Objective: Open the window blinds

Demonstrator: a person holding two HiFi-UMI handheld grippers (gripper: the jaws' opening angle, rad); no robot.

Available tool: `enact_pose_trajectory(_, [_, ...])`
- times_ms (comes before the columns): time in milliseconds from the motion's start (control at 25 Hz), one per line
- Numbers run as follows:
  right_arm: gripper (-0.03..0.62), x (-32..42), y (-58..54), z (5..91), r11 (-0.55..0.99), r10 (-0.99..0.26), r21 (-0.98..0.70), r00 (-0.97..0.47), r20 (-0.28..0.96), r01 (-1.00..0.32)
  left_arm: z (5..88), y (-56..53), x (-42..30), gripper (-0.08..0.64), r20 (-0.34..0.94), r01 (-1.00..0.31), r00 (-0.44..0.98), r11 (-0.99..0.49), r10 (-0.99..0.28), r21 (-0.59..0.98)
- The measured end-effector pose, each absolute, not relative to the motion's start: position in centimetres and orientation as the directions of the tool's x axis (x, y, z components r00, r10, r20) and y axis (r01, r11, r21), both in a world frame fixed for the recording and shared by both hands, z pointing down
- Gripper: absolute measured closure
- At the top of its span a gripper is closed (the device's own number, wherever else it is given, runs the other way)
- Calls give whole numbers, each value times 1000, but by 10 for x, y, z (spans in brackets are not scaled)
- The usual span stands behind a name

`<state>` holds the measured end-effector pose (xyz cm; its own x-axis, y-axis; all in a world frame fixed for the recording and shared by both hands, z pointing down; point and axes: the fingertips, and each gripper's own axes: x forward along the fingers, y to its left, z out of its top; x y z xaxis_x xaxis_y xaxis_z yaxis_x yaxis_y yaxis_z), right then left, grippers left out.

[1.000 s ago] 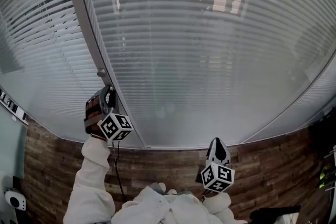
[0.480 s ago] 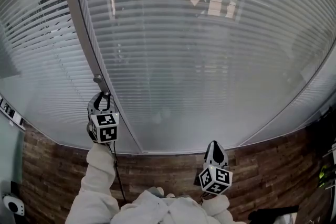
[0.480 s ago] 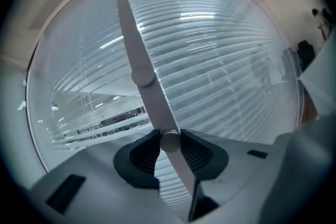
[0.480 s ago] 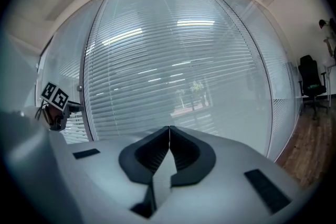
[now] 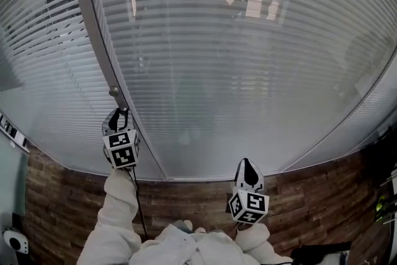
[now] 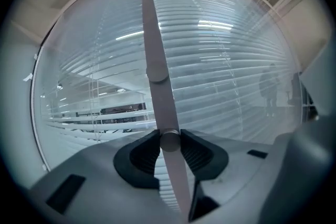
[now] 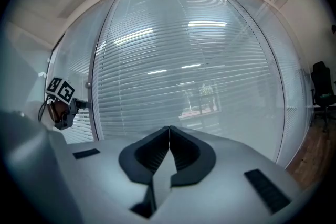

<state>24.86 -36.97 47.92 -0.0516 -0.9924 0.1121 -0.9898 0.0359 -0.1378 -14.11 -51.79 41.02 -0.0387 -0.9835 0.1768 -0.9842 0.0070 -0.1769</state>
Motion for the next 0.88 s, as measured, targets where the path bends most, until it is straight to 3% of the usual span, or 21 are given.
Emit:
enact_pose_trajectory(480, [578,229,-382,459,78,-996,-50,-80,40,-996,409,-517,-145,436,150,-999,-19,23,-988,26])
enact_pose_trajectory(880, [578,224,-381,459,83,-996,-33,-83,10,-996,409,-518,-152,436,117,-954,24,12,-993,299])
